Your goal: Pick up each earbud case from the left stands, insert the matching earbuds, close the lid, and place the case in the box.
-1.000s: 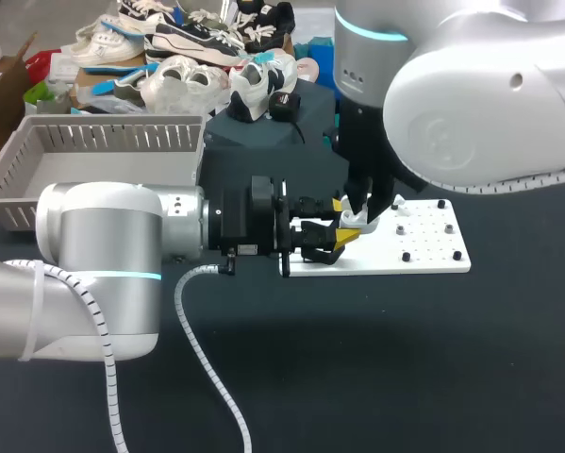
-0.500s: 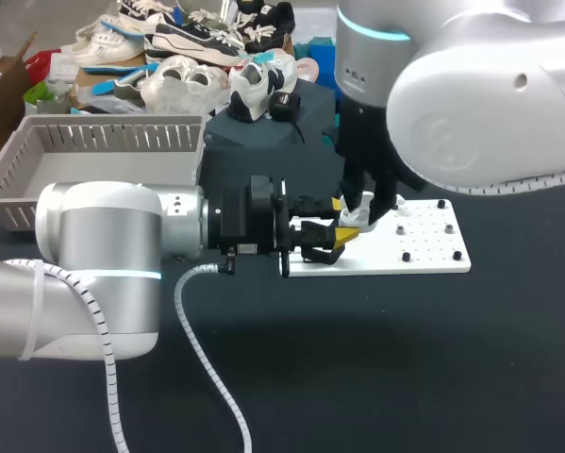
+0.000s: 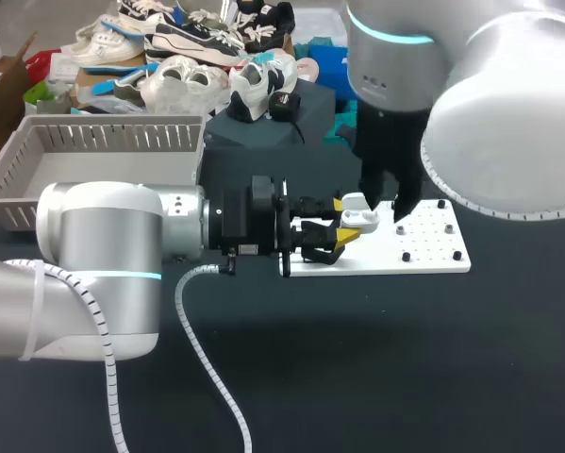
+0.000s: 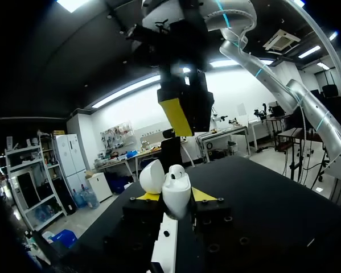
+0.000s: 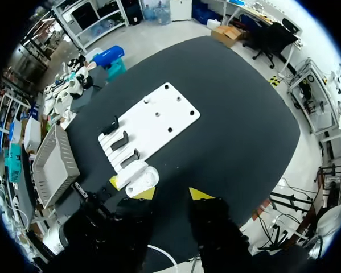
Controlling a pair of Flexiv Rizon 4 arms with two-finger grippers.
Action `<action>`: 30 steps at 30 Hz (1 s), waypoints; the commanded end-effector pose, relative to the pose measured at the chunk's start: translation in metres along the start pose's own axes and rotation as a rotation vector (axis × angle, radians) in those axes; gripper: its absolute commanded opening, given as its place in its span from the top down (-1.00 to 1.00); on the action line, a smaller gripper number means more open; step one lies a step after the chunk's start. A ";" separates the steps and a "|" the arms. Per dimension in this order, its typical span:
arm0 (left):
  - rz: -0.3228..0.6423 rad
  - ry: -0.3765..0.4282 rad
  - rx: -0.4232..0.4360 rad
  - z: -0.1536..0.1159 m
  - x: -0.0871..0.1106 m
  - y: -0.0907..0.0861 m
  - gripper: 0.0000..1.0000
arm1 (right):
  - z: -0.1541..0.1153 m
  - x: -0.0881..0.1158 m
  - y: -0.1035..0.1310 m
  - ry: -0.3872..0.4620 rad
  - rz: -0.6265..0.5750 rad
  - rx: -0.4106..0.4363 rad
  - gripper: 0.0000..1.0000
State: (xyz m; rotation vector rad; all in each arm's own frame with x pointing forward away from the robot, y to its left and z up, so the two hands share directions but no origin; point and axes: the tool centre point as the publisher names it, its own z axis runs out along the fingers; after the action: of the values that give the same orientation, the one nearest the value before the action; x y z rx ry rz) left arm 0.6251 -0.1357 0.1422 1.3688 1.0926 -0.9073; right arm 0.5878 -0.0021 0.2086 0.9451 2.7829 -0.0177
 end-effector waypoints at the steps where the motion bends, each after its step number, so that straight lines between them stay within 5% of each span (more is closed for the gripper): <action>1: 0.001 -0.001 -0.005 0.000 0.000 -0.001 1.00 | -0.002 -0.006 -0.031 -0.057 -0.137 -0.067 0.23; 6: 0.001 -0.001 -0.005 0.000 0.000 -0.001 1.00 | 0.010 -0.027 -0.060 -0.083 -0.245 -0.068 0.38; 14: 0.001 -0.001 -0.005 0.000 0.000 -0.001 1.00 | 0.054 -0.072 -0.076 -0.027 -0.335 -0.086 0.18; 30: 0.001 -0.001 -0.005 0.000 0.000 -0.001 1.00 | 0.129 -0.147 0.004 0.062 -0.503 -0.121 0.11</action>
State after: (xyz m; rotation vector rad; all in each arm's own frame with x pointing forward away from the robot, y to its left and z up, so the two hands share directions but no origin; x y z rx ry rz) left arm 0.6251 -0.1358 0.1423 1.3690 1.0930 -0.9072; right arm 0.6906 -0.1064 0.1238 0.2058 2.8900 0.1218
